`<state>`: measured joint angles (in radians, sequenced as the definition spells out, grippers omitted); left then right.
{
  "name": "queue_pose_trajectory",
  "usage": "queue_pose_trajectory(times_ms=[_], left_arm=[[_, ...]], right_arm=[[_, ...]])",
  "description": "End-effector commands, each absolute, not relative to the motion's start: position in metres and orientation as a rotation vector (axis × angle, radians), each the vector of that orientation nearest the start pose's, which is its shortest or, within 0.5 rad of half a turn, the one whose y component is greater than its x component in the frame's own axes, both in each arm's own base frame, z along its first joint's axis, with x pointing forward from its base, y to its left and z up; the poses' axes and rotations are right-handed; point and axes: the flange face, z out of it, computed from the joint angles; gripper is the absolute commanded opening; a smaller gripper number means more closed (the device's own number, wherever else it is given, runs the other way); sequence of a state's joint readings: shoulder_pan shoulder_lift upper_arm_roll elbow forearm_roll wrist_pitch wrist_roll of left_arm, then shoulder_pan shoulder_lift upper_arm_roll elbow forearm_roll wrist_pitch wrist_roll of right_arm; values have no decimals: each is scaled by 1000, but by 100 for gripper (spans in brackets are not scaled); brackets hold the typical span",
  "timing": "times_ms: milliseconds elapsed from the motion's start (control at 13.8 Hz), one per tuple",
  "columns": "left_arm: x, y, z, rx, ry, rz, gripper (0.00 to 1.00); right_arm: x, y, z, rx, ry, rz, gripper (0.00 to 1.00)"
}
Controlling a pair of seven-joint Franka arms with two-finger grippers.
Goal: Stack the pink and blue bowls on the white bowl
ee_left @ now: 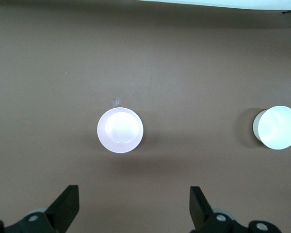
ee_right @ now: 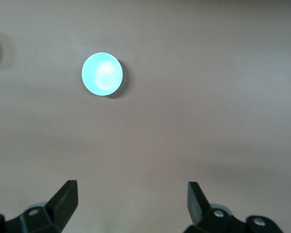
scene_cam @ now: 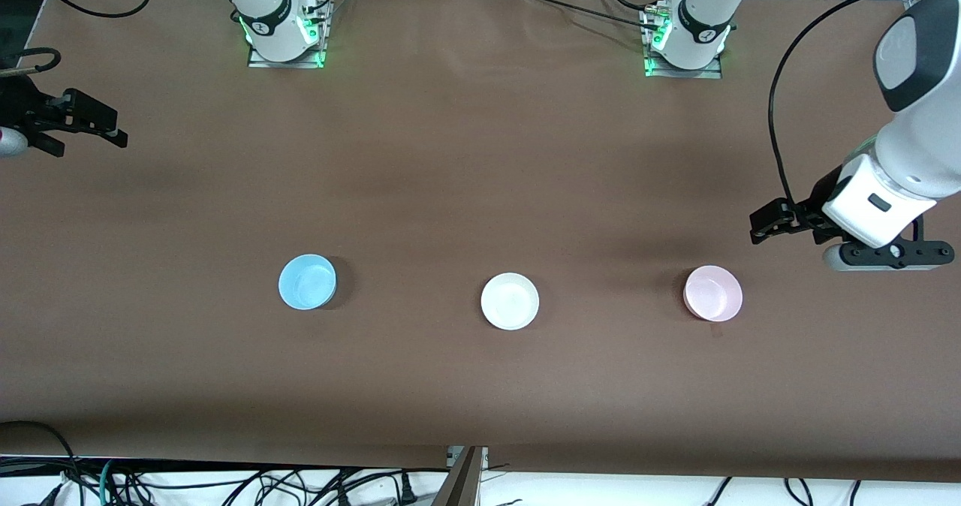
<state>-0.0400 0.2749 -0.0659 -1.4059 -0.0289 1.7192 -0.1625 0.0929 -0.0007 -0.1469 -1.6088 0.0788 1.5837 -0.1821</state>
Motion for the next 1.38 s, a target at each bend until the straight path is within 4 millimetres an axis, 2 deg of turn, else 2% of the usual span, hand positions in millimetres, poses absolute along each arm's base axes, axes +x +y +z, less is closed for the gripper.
queue_pose_trajectory(times_ms=[0,217,869,1304], left_arm=[[643,-60,549,-3210,-128,-16,100],[640,-60,539,-3193,-119,37,100],[639,-63,537,-3153,-90,41,100],[642,-63,529,-3154,-79,43,100]], right_arm=[[546,-23,615,-3062,-203,11,100],[546,-23,615,-3062,-203,13,100],[546,-23,615,-3062,-200,13,100],[546,-23,615,-3062,-198,13,100]])
